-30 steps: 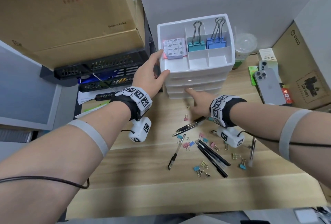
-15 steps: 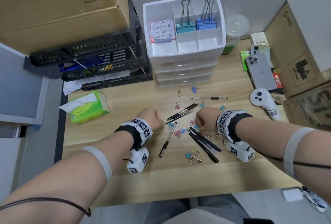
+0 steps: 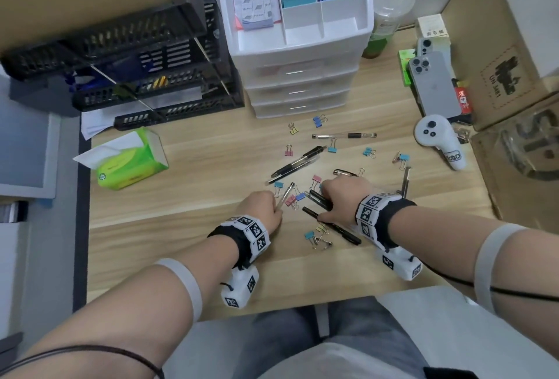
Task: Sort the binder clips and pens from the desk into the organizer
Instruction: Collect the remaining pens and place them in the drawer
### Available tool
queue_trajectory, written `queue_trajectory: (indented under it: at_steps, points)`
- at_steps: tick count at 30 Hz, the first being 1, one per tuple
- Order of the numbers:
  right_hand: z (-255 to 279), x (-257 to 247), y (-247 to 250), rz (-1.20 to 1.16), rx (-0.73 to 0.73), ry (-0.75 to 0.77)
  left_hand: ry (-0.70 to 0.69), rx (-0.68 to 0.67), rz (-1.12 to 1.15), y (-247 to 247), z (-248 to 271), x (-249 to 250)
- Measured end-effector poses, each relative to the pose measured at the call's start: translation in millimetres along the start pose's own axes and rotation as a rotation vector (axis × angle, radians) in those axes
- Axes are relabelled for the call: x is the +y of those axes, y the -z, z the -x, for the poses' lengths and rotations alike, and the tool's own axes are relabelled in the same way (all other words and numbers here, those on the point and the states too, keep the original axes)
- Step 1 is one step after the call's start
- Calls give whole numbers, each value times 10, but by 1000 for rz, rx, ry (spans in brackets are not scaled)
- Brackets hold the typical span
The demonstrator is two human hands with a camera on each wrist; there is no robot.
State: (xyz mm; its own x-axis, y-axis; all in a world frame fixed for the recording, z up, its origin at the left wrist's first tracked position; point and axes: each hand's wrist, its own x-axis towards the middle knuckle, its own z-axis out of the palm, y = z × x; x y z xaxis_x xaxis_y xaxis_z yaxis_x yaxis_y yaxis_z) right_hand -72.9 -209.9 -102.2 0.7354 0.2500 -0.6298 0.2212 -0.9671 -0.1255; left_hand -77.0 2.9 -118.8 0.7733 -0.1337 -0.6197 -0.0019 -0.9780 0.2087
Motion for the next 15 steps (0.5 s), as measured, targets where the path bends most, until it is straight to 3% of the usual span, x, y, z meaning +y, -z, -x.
queue_trajectory:
  at_steps: [6,15]
  points:
    - [99,-101,39,57,1,6,-66,-49,28,128,32,13]
    - [81,-172,30,72,-38,-65,-109,121,101,440,-120,143]
